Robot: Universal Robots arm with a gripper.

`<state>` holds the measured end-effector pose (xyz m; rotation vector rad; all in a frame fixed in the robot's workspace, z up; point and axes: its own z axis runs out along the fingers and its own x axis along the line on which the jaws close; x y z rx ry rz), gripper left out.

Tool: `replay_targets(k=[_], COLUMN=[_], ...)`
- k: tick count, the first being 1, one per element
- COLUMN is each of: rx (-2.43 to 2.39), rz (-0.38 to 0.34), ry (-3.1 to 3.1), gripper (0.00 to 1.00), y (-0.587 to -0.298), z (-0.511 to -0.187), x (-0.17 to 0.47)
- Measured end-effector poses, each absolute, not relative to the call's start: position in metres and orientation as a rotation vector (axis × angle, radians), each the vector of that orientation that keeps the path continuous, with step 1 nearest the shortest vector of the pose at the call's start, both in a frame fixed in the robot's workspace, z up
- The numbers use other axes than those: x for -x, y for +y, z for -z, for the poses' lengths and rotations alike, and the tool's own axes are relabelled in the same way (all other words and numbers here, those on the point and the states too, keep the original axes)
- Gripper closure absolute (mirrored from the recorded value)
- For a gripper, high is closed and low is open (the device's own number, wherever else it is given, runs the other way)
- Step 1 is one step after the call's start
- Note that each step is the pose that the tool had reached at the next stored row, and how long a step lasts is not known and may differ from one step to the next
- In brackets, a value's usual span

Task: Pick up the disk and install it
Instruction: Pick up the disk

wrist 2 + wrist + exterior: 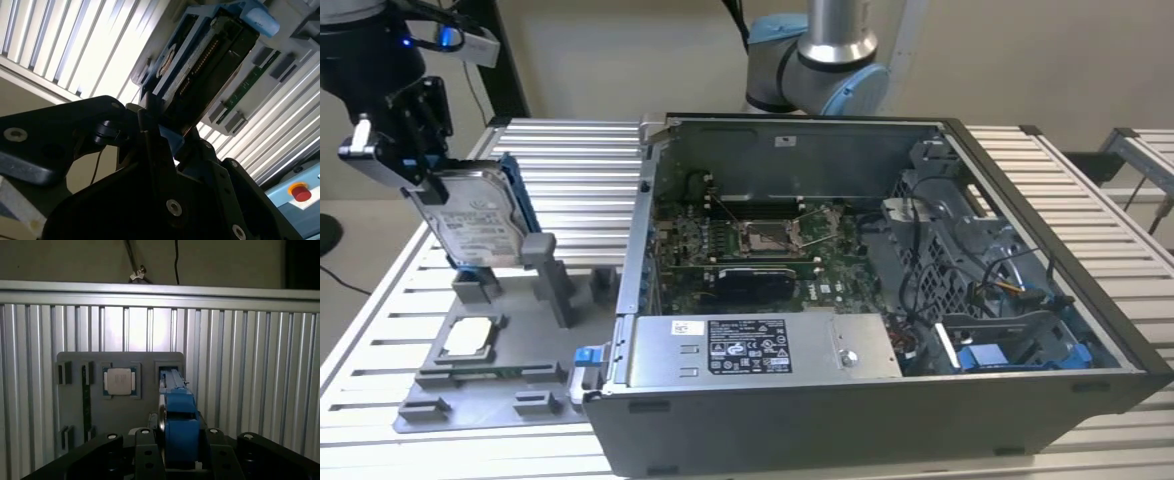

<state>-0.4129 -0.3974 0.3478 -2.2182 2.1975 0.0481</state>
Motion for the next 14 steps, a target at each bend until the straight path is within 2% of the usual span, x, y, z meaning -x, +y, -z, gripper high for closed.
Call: replay_targets(k=[14], rx=[2.216], rz=[-0.048], ry=[2.200], gripper=[1.00], y=[-0.397], z=[-0.374], x=[0.413])
